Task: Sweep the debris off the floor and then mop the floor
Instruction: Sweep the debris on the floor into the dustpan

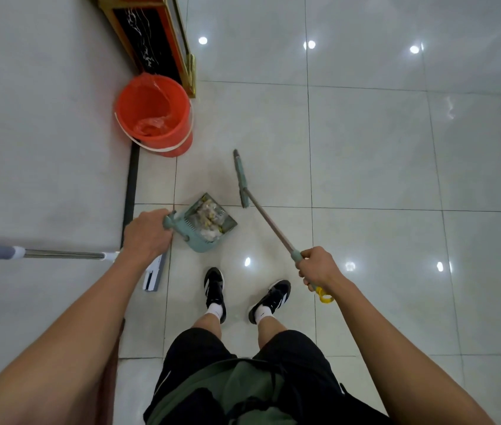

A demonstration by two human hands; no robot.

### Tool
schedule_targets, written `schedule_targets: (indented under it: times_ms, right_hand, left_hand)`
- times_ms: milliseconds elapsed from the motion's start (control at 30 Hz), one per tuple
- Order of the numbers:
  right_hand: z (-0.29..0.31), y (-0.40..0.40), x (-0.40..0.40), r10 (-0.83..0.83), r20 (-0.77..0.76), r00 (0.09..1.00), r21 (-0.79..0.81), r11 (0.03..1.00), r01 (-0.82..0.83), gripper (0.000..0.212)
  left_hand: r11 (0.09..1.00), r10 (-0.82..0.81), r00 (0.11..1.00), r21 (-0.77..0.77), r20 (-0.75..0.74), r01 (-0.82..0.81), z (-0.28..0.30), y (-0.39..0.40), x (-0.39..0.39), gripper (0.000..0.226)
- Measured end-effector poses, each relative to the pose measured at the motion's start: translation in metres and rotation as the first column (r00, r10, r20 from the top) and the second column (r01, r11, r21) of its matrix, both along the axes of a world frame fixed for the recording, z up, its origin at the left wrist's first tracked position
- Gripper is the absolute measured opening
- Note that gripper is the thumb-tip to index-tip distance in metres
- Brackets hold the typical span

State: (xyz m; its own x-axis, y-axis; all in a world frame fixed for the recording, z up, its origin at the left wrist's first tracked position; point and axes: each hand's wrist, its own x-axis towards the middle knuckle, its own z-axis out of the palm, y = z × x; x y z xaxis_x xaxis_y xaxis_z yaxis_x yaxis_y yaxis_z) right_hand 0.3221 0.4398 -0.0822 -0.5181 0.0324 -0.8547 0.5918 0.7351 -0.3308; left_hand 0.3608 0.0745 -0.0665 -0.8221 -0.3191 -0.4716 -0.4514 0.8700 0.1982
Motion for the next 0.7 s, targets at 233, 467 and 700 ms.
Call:
schedule_targets:
  times_ms: [233,467,700]
  right_hand:
    - [0.019,0.046,-0.031,-0.06,-0.091,0.994,-0.035,0.998,0.057,0.016]
    - [0.032,0.08,-0.052,-0.09,-0.162,0.983,-0.093,0.993,0.075,0.013]
    - [0.038,0.09,-0.082,-0.125,-0.216,0.968,-0.122,0.987,0.1,0.011]
  left_hand:
    - [0.995,0.104,0.992,-0.001,-0.066,-0.104,0.021,0.034,0.001,0.009]
    - [0.977,0.211,0.967,0.038,-0.146,-0.208,0.037,0.068,-0.016,0.008]
    - [0.973,0.23,0.952,0.066,-0.202,-0.221,0.049,0.087,-0.052,0.008]
